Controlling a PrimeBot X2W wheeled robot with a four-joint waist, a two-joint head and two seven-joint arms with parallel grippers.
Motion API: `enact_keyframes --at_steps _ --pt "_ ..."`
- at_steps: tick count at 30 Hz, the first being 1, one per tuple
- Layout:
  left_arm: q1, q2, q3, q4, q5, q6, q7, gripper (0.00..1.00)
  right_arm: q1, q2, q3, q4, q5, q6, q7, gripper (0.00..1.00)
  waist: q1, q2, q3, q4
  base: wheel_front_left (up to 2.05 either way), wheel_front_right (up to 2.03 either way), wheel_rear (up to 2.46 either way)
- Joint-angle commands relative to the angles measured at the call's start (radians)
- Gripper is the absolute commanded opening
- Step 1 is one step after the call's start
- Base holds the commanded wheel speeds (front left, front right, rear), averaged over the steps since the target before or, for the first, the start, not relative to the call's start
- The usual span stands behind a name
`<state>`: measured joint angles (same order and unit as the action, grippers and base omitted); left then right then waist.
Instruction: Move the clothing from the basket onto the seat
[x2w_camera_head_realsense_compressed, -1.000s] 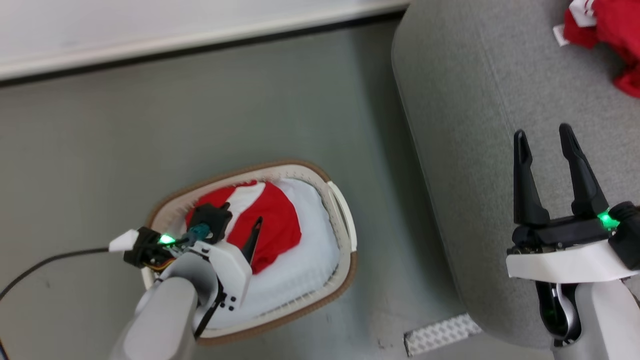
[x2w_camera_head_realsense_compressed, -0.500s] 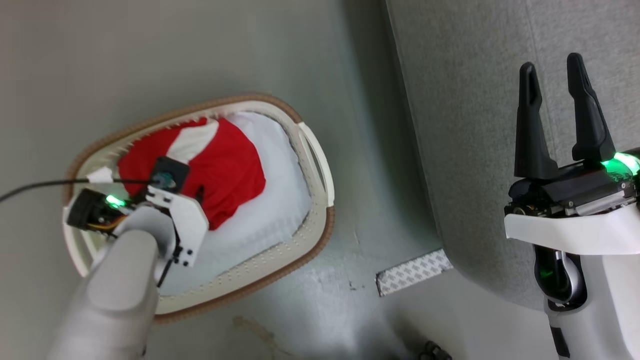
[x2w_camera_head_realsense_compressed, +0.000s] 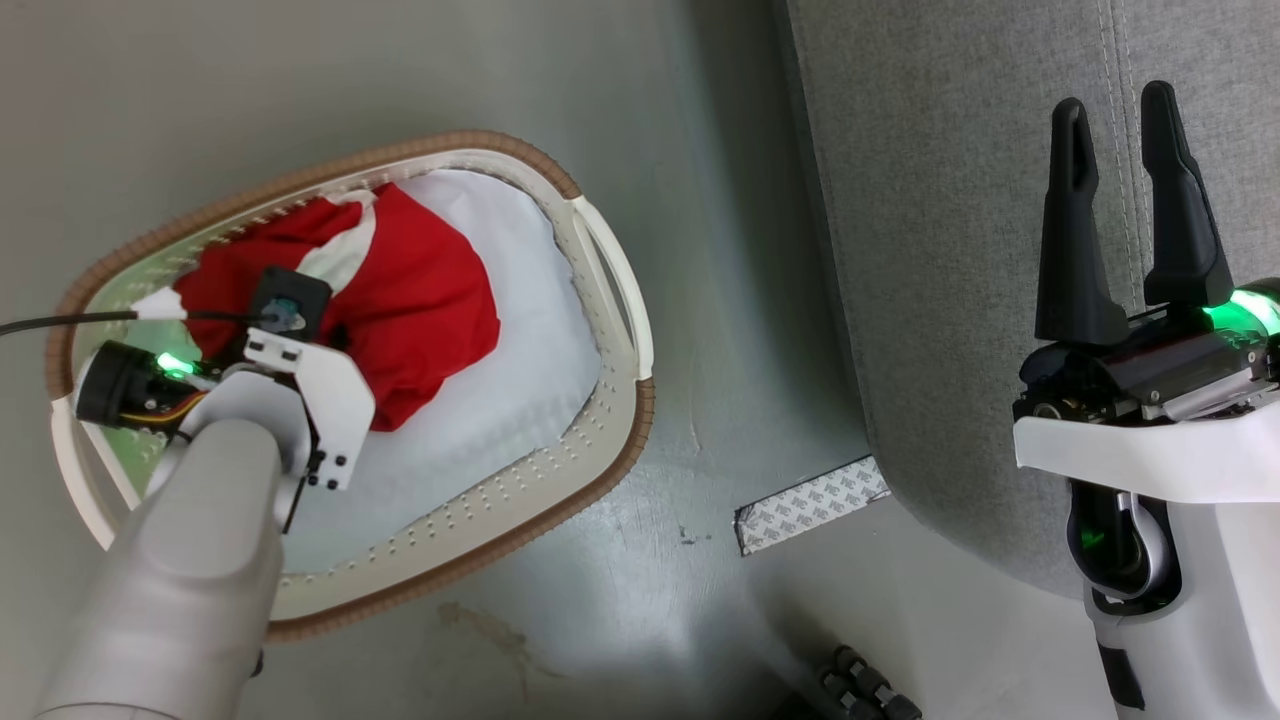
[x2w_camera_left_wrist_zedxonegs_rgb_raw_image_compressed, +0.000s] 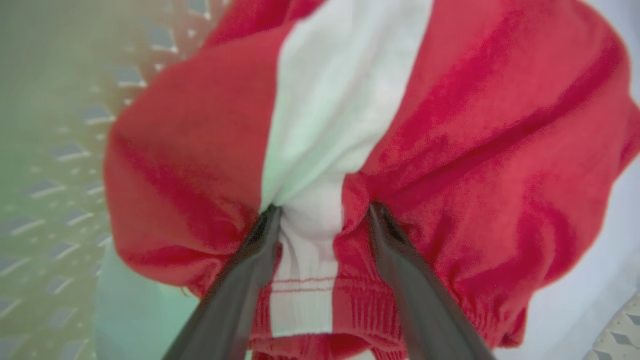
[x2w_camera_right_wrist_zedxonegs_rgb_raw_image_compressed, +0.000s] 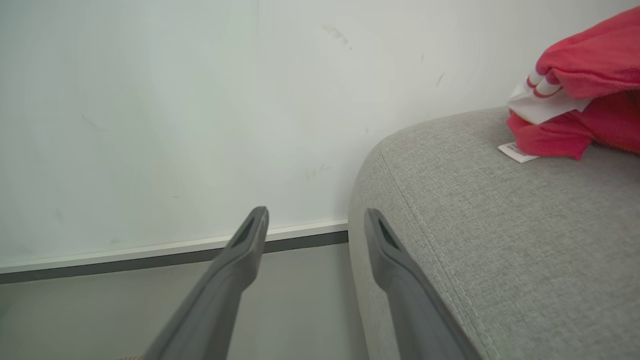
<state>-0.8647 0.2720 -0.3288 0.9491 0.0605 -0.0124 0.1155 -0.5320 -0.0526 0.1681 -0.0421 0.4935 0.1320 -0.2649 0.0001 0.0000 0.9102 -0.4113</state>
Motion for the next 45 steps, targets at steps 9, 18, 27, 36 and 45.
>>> enact_keyframes --at_steps 9,18,27,36,45 --pt "0.006 -0.039 -0.029 0.052 -0.020 -0.032 -0.037 0.00 0.007 0.002 -0.021 0.011 0.010 -0.003 0.001 1.00 -0.0001 0.0000 -0.025 0.014 0.00 0.00 0.00" --pt "0.084 -0.122 -0.037 0.051 -0.087 -0.074 -0.194 0.00 0.071 0.001 -0.082 0.054 -0.092 -0.003 0.001 1.00 -0.0001 0.0000 -0.221 0.115 0.00 0.00 0.00" --pt "0.200 -0.170 -0.023 0.013 -0.183 -0.101 -0.316 0.00 0.178 0.000 -0.111 0.115 -0.186 -0.003 0.001 1.00 -0.0001 0.0000 -0.486 0.199 0.00 0.00 0.00" --pt "0.327 -0.190 -0.006 -0.123 -0.247 -0.093 -0.359 0.00 0.297 -0.021 -0.142 0.169 -0.243 -0.003 0.001 1.00 -0.0001 0.0000 -0.681 0.258 0.00 0.00 0.00" --pt "0.472 -0.162 0.017 -0.344 -0.280 -0.060 -0.368 0.00 0.379 -0.052 -0.149 0.242 -0.260 -0.003 0.001 1.00 -0.0001 0.0000 -0.816 0.287 0.00 0.00 0.00"
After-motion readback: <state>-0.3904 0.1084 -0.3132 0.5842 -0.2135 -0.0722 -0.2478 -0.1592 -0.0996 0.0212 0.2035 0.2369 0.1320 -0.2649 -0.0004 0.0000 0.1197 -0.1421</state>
